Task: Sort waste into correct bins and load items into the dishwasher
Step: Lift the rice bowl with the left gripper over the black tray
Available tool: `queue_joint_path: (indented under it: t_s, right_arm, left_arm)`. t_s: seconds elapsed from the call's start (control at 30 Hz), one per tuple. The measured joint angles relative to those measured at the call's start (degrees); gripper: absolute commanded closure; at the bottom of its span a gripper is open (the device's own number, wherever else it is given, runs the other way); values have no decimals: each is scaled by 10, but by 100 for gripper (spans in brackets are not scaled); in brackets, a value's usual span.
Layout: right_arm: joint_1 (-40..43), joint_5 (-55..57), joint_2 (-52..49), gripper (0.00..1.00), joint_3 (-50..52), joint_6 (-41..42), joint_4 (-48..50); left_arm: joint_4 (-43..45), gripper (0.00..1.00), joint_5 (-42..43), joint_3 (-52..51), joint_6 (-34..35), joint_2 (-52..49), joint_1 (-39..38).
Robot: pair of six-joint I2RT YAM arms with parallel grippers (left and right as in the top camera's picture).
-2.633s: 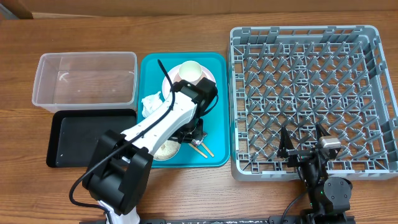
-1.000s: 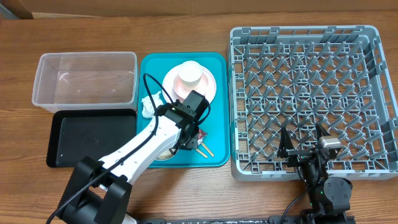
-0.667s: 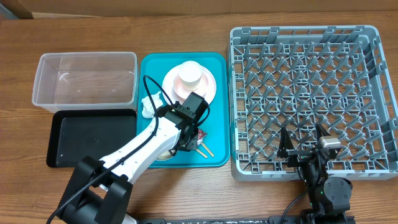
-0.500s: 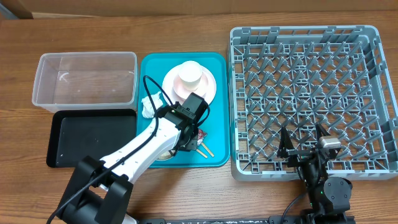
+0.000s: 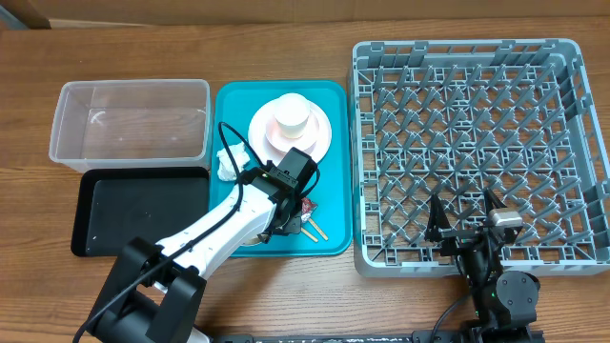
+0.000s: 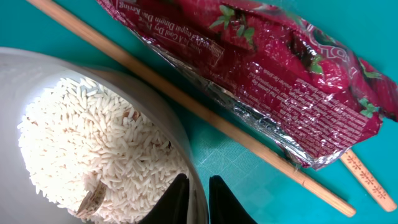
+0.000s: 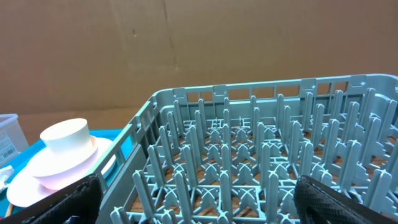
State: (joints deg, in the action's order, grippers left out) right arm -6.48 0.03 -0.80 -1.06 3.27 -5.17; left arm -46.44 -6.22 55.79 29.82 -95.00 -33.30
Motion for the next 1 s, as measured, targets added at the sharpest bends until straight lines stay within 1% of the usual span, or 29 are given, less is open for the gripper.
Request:
queue_joint_path:
  t_s: [0.33, 0.5, 0.87, 1.0]
  right_arm:
    - [0, 0, 0, 0, 0, 0, 0]
    - [0, 0, 0, 0, 0, 0, 0]
    - [0, 0, 0, 0, 0, 0, 0]
    - [0, 0, 0, 0, 0, 0, 0]
  left_arm:
    - [0, 87, 0, 0, 0, 0, 0]
    - [0, 96, -1, 0, 1, 0, 0]
    - [-3, 96, -5, 0, 0, 0, 0]
    - [-30, 96, -5, 7, 0, 0, 0]
